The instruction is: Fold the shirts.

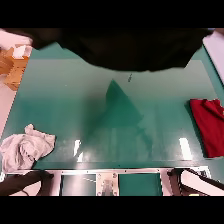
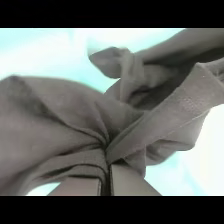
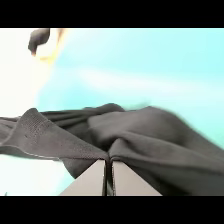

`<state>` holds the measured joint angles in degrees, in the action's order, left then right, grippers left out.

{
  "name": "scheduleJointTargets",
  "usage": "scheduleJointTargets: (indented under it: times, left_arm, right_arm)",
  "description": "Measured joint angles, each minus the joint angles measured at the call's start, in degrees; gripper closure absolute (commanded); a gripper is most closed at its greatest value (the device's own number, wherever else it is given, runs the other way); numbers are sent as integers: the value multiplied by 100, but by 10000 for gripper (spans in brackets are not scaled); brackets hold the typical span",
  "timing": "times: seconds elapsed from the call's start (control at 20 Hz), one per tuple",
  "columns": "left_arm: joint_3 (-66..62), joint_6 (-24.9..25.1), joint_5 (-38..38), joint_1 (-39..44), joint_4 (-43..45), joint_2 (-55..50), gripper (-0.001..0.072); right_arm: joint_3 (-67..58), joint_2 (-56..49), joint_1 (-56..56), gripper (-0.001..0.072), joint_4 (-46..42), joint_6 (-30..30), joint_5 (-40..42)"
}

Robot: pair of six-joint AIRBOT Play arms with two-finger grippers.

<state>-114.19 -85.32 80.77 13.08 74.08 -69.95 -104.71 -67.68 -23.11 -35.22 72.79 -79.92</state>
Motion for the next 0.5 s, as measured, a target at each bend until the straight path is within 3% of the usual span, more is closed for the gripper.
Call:
scheduleJointTargets:
  times: [0.3,0.5]
  left_arm:
    - [-328,-144,160,-13,-151,1080,686]
    - [175,-229,426,-13,-431,1233,686]
  right_arm:
    - [-791,1272,-151,694,-149,31,111]
    - [-691,1379,-111,693,-151,24,116]
